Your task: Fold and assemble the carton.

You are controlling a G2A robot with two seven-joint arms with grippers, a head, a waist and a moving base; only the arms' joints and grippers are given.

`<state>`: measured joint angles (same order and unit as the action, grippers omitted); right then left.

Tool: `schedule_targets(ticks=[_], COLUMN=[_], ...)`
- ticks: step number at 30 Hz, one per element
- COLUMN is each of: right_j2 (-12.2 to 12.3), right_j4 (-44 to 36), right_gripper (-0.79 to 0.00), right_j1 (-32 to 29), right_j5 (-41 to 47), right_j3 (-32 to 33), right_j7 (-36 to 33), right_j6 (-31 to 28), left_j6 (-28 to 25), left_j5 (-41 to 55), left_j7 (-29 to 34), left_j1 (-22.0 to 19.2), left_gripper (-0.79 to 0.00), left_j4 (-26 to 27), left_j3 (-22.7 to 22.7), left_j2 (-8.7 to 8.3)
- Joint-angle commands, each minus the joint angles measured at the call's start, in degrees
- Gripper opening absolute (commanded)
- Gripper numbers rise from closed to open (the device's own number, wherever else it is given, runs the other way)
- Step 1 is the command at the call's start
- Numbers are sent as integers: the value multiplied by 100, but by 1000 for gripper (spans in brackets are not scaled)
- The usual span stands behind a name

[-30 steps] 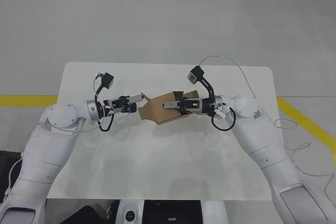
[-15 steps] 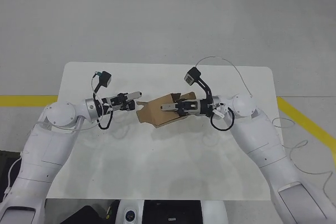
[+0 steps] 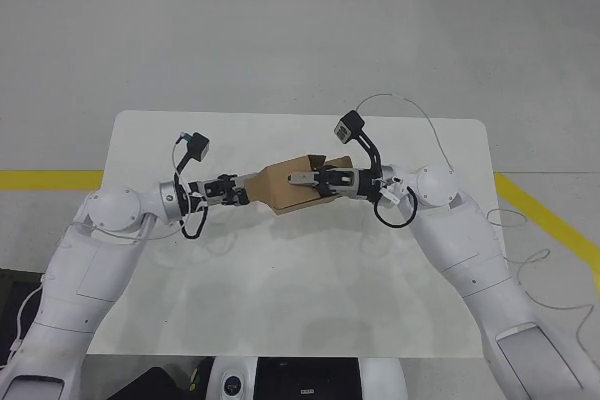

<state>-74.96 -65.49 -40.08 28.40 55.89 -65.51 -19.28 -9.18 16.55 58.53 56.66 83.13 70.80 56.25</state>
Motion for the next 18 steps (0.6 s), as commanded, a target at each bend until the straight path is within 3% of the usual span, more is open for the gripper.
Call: schedule_targets(ticks=[1,18], right_j2=[-5,-33], right_j4=[-10,-2], right_gripper=[-785,-785], right_j1=[1,-8], right_j5=[-3,3], right_j3=[-5,-34], right_j7=[13,-34], right_j6=[6,-21], left_j6=[5,8], left_j5=[5,23], left_j7=[11,4], left_j1=[11,-15], left_gripper=[0,0], left_j4=[43,46], left_j3=[-20,-67], left_j2=[3,20])
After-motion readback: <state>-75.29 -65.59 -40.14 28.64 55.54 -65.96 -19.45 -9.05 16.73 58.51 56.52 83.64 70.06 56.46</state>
